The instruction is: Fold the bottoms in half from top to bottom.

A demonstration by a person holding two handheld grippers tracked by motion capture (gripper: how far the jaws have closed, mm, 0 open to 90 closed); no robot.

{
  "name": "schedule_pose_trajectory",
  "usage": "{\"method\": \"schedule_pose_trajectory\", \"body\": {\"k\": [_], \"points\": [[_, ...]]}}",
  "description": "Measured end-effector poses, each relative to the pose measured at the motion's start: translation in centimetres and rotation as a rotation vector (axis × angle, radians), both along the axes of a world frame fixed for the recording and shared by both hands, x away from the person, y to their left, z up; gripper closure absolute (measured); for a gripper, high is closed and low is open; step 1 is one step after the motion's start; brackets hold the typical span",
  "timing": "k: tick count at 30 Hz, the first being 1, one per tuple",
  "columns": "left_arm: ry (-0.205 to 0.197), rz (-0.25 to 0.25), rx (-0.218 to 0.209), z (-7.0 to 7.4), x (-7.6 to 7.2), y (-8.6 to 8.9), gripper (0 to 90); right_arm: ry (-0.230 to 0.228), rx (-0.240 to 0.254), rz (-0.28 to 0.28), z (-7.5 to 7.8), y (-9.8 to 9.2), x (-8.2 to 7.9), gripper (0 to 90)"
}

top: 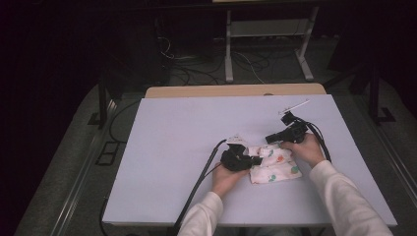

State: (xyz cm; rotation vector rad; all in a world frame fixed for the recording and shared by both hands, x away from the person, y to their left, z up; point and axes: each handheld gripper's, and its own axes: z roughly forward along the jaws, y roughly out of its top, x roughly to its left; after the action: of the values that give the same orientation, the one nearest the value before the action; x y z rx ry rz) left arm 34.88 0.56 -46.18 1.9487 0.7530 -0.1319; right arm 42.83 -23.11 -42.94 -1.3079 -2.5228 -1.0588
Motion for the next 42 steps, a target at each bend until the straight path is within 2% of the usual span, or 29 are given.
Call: {"method": "schedule_pose_trajectory", "body": {"k": [3,9,12,15,18,20,23,28,30,32,35,42], "points": [[0.002,-0.003,-0.002,0.0,0.0,0.0,87.2,0.029,-0.025,-0.002,-0.3,0.2,0.2,88.5],[-0.002,-0.016,0.012,-0.1,-0.1,-0.1,86.4,0.064,-0.023,0.016,-0.1,0.0,0.0,88.5],[-0.012,-0.021,0.015,-0.1,-0.2,-0.2,85.5,0.06,-0.013,0.023,0.2,-0.1,-0.3,88.5],[-0.013,-0.032,0.013,0.0,-0.3,-0.2,79.7,0.074,-0.016,0.033,0.4,-0.1,-0.4,88.5],[-0.041,-0.024,0.021,0.3,-0.6,-0.3,70.5,0.079,-0.019,0.041,0.5,-0.2,-0.5,88.5],[-0.064,-0.008,0.012,0.7,-0.7,-0.2,62.1,0.083,-0.01,0.045,0.5,-0.3,-0.7,88.5],[-0.086,0.004,-0.007,1.1,-0.8,0.1,54.6,0.08,-0.004,0.048,0.7,-0.4,-1.0,88.5],[-0.116,0.043,-0.066,1.8,-0.7,0.9,46.6,0.049,0.011,0.056,1.2,-0.7,-2.0,88.5],[-0.127,0.075,-0.098,2.1,-0.7,1.2,44.9,0.041,0.013,0.059,1.5,-0.9,-2.5,88.5],[-0.129,0.102,-0.117,2.2,-0.6,1.4,43.1,0.025,0.012,0.06,1.8,-0.9,-3.1,88.5],[-0.125,0.142,-0.117,2.2,-0.5,1.6,38.1,0.016,-0.005,0.055,2.3,-0.9,-4.0,88.5],[-0.087,0.152,-0.115,2.0,-0.3,1.7,30.7,0.034,-0.032,0.056,2.6,-0.9,-6.0,88.5]]}}
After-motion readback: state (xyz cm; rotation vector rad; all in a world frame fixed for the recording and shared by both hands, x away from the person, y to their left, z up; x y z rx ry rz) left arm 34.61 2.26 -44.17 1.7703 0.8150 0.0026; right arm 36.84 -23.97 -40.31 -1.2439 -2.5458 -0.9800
